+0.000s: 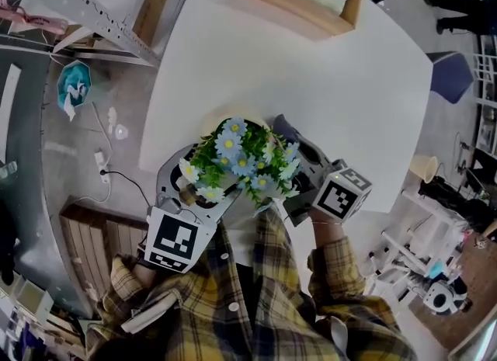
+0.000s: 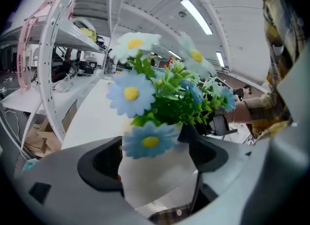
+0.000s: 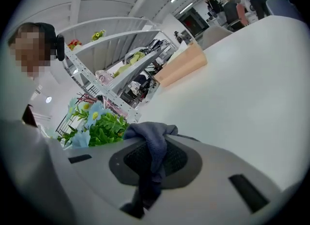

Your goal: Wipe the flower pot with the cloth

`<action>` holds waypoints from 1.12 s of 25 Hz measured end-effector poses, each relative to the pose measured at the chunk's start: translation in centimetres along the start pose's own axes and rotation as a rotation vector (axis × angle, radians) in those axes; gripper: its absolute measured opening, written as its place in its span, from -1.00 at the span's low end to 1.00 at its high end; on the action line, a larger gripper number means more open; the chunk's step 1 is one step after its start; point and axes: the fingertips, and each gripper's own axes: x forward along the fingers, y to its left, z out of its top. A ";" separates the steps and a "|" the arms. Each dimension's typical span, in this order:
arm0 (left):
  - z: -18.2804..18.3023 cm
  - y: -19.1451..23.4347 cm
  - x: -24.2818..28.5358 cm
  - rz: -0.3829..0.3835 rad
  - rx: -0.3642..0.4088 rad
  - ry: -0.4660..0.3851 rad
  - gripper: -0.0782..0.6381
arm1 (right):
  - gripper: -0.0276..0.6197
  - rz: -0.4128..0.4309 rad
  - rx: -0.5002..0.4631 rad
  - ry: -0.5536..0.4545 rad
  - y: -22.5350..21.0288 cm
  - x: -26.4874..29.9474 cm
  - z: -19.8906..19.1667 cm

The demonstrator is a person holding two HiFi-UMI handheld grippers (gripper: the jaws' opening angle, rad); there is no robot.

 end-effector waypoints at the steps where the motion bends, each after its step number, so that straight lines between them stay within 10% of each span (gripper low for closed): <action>1: 0.1 0.0 0.0 0.010 0.004 -0.007 0.38 | -0.84 0.002 0.005 0.000 0.3 -0.1 -0.5; 10: 1.1 1.5 -0.4 0.034 -0.002 -0.070 0.40 | -0.84 0.003 -0.025 0.051 3.0 -0.2 -3.8; 28: 3.8 3.2 3.6 -0.190 0.249 0.040 0.40 | -0.84 0.079 -0.086 0.148 0.9 0.3 -1.2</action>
